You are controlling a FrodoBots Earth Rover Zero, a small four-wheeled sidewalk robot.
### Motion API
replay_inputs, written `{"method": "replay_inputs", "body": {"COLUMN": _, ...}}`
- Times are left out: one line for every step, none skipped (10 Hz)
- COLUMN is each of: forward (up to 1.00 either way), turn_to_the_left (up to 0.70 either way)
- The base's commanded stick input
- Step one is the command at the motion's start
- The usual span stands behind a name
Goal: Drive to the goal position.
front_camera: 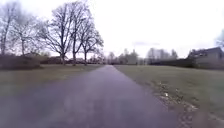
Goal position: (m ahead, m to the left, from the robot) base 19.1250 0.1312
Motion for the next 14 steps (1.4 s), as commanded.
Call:
{"method": "replay_inputs", "body": {"forward": 1.00, "turn_to_the_left": 0.00}}
{"method": "replay_inputs", "body": {"forward": 1.00, "turn_to_the_left": 0.00}}
{"method": "replay_inputs", "body": {"forward": 1.00, "turn_to_the_left": 0.00}}
{"method": "replay_inputs", "body": {"forward": 1.00, "turn_to_the_left": 0.00}}
{"method": "replay_inputs", "body": {"forward": 1.00, "turn_to_the_left": 0.00}}
{"method": "replay_inputs", "body": {"forward": 1.00, "turn_to_the_left": 0.00}}
{"method": "replay_inputs", "body": {"forward": 1.00, "turn_to_the_left": 0.00}}
{"method": "replay_inputs", "body": {"forward": 1.00, "turn_to_the_left": 0.00}}
{"method": "replay_inputs", "body": {"forward": 1.00, "turn_to_the_left": 0.00}}
{"method": "replay_inputs", "body": {"forward": 1.00, "turn_to_the_left": 0.00}}
{"method": "replay_inputs", "body": {"forward": 1.00, "turn_to_the_left": 0.00}}
{"method": "replay_inputs", "body": {"forward": 1.00, "turn_to_the_left": 0.00}}
{"method": "replay_inputs", "body": {"forward": 1.00, "turn_to_the_left": 0.00}}
{"method": "replay_inputs", "body": {"forward": 1.00, "turn_to_the_left": 0.00}}
